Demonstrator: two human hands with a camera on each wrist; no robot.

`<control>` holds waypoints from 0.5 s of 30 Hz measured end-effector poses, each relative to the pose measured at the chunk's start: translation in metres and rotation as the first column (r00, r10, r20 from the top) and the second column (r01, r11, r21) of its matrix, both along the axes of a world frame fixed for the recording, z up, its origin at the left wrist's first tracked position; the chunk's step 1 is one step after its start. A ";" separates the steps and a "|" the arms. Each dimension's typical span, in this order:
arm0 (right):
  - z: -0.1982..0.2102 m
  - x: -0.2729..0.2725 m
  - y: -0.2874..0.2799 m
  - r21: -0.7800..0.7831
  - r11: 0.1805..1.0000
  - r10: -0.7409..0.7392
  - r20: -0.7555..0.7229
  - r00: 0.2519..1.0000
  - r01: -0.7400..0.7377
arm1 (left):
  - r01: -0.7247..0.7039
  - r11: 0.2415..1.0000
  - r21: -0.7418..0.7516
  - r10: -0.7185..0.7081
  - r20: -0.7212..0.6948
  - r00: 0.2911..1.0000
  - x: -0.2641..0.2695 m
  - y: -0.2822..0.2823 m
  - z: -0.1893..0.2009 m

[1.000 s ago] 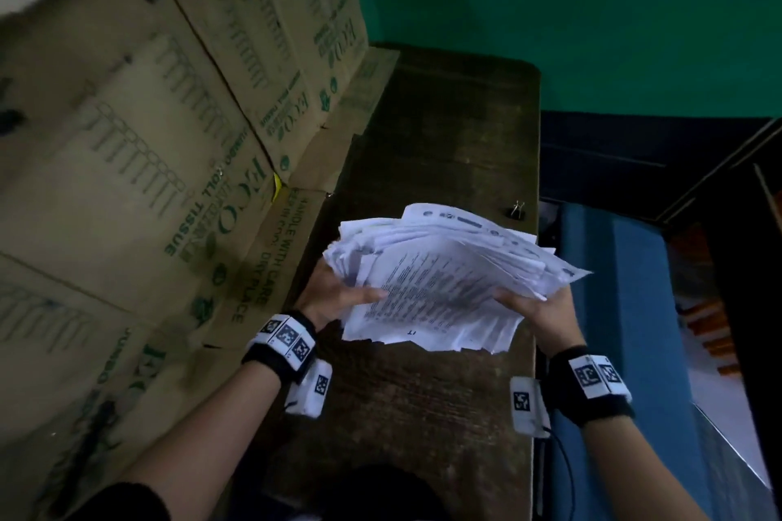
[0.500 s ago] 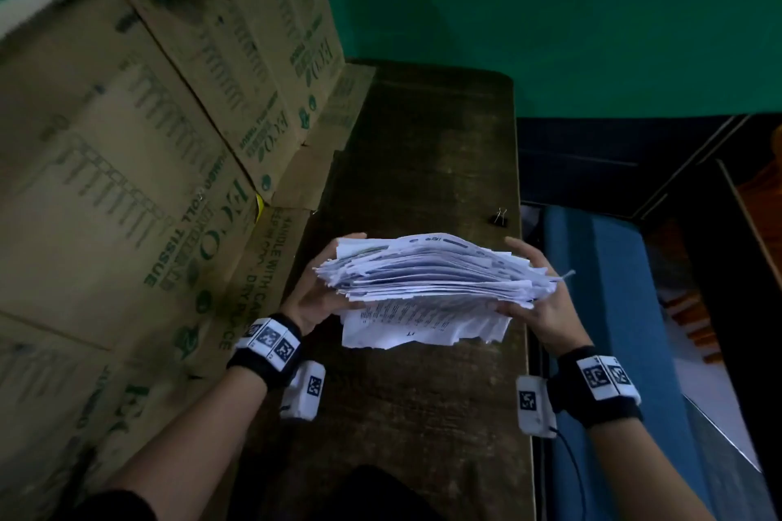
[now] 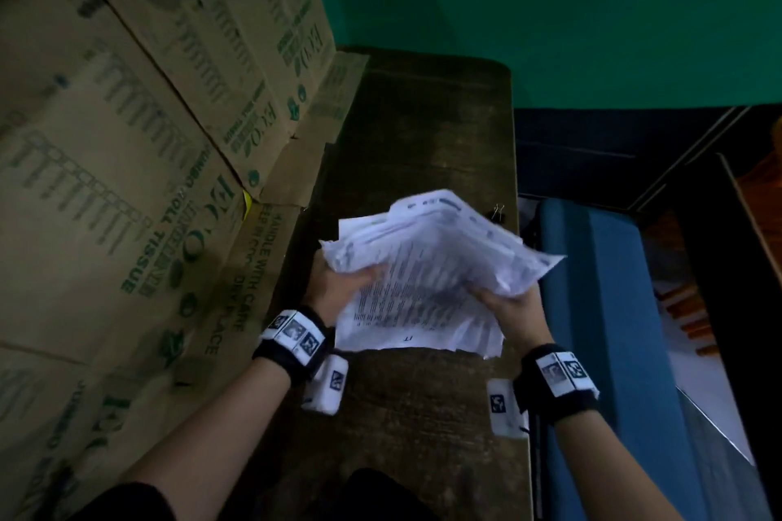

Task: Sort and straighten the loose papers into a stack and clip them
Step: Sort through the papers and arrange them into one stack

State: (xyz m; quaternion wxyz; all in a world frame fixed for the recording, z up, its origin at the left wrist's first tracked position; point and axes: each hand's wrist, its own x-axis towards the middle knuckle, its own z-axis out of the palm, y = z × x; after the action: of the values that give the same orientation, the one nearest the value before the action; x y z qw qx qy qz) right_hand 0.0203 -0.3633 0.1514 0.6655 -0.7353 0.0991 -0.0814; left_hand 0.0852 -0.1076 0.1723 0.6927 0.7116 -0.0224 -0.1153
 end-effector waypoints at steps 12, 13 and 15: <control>0.006 -0.020 -0.013 -0.051 0.998 -0.025 -0.020 0.999 0.024 | 0.042 0.998 -0.056 -0.042 -0.001 0.999 -0.025 0.009 -0.011; 0.010 -0.016 -0.009 0.000 0.997 -0.080 -0.001 0.997 0.080 | -0.006 0.996 -0.087 0.004 -0.018 1.000 -0.025 0.007 -0.012; 0.022 -0.005 -0.006 0.058 0.994 -0.089 0.028 0.996 0.087 | -0.072 0.993 -0.094 0.067 -0.059 0.996 -0.021 0.009 -0.012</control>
State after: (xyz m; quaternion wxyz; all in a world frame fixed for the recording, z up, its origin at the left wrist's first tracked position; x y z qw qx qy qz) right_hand 0.0150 -0.3688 0.1738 0.6833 -0.7097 0.1236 -0.1191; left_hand 0.0642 -0.0985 0.1605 0.7302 0.6742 0.0162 -0.1097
